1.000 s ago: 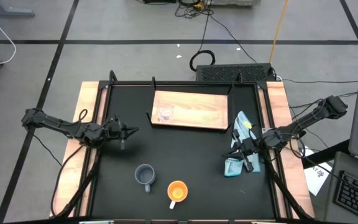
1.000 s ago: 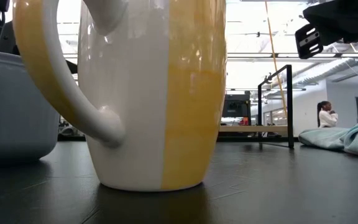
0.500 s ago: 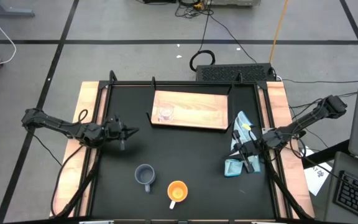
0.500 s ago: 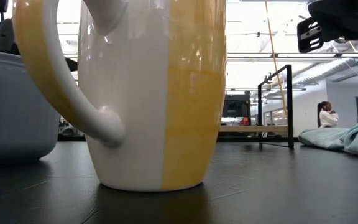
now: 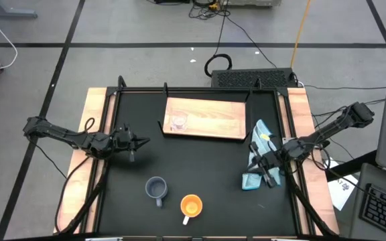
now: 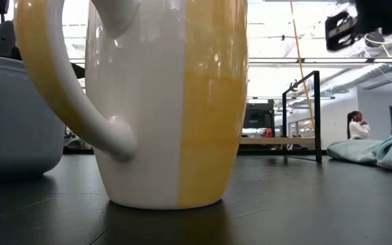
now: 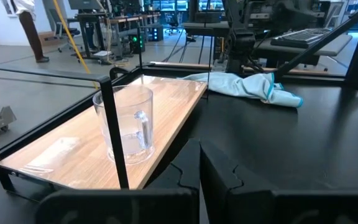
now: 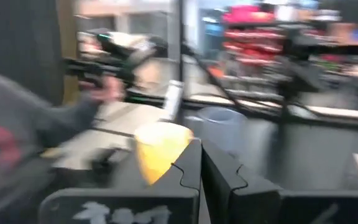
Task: Stack small to large cups/mugs on shelf
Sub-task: Put the gray mug on the shelf
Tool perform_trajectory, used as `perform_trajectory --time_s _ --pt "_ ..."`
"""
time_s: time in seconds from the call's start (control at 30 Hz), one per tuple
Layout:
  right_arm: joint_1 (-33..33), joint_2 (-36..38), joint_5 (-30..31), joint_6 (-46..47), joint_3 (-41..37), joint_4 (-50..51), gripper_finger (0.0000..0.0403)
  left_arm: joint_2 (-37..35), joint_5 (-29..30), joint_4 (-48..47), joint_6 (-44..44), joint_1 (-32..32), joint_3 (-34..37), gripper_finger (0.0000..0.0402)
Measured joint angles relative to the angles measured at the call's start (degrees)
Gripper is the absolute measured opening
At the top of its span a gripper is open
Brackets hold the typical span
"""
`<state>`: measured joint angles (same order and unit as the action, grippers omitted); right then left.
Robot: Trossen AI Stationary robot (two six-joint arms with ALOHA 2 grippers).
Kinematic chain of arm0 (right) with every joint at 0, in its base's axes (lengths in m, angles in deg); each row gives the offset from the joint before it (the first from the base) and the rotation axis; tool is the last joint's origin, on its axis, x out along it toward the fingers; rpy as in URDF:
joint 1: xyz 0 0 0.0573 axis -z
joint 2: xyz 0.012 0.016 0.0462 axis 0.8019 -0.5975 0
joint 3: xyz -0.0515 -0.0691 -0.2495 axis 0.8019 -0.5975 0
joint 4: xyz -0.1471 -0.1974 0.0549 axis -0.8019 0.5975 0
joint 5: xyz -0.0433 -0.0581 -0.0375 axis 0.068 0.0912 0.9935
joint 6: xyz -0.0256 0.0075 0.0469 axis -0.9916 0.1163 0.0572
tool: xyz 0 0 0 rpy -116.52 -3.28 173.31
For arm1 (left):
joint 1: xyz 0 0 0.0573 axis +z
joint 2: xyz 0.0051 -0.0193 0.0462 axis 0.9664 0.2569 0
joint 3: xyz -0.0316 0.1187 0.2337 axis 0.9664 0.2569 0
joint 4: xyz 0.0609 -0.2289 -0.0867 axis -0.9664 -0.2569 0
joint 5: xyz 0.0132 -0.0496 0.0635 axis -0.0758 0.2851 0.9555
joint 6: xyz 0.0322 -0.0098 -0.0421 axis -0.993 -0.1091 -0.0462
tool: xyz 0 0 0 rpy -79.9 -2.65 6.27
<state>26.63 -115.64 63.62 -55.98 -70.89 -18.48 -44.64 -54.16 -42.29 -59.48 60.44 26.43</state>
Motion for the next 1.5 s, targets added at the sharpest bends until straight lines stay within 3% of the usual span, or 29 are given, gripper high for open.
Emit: perform_trajectory --time_s 0.13,0.3,0.6,0.8,1.23,1.5 --pt "-0.3 -4.3 -9.1 0.0 0.5 -7.8 0.0002 0.0 0.0 0.0 0.0 0.0 0.0 0.0005" --pt "-0.4 -12.0 -9.7 -0.3 6.4 -4.0 0.0027 0.0 0.0 0.0 0.3 0.0 0.0 0.0005" --pt "-0.4 -22.3 -9.7 -1.1 15.4 1.7 0.0118 0.0 -3.0 -0.7 1.4 0.0 0.0 0.0005" --pt "-0.3 -23.4 -9.7 0.1 16.0 1.8 0.015 0.0 -5.1 -1.2 2.7 0.0 0.0 0.0005" --pt "-0.3 -23.4 -9.6 2.4 16.0 1.8 0.0153 0.0 -6.3 -1.2 2.9 0.0 0.0 0.0005" --pt "-0.3 -23.4 -9.6 0.7 16.0 2.4 0.0153 0.0 -15.6 -1.2 4.6 0.0 0.0 0.0005"
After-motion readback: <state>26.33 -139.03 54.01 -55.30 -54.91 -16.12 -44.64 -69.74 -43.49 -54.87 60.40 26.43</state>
